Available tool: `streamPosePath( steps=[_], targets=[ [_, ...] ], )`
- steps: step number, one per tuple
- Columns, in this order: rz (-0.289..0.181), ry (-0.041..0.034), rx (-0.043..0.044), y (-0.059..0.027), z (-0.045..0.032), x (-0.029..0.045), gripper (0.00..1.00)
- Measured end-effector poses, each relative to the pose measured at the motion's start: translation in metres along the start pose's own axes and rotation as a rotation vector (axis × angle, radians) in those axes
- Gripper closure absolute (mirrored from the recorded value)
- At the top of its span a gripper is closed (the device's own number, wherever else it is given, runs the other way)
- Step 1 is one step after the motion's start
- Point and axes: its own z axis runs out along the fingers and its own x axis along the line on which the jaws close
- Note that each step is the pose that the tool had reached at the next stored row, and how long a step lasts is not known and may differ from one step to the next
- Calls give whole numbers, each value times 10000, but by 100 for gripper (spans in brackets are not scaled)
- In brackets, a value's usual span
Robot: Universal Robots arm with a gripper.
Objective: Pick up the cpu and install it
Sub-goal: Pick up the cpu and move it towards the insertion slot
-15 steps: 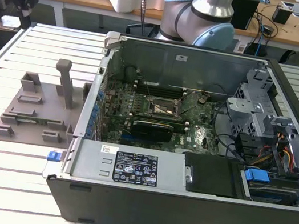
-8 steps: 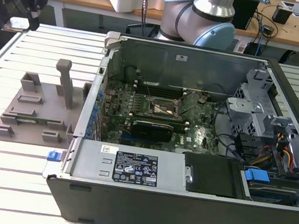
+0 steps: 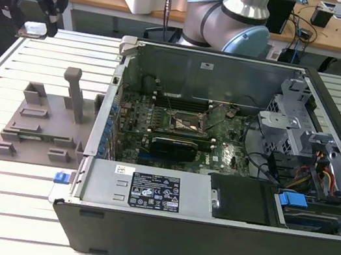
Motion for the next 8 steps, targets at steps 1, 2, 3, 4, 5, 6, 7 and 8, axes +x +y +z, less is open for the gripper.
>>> streamPosePath(
  steps=[1, 2, 3, 4, 5, 6, 7, 8],
  targets=[
    [0, -1, 0, -1, 0, -18, 45],
    [0, -1, 0, -2, 1, -35, 45],
    [1, 0, 0, -4, 1, -59, 45],
    [0, -1, 0, -5, 1, -77, 45],
    [1, -1, 0, -6, 1, -100, 45],
    [0, 0, 0, -8, 1, -119, 45],
    [0, 0, 0, -9, 1, -141, 45],
    [-1, 1, 0, -10, 1, -159, 45]
  ],
)
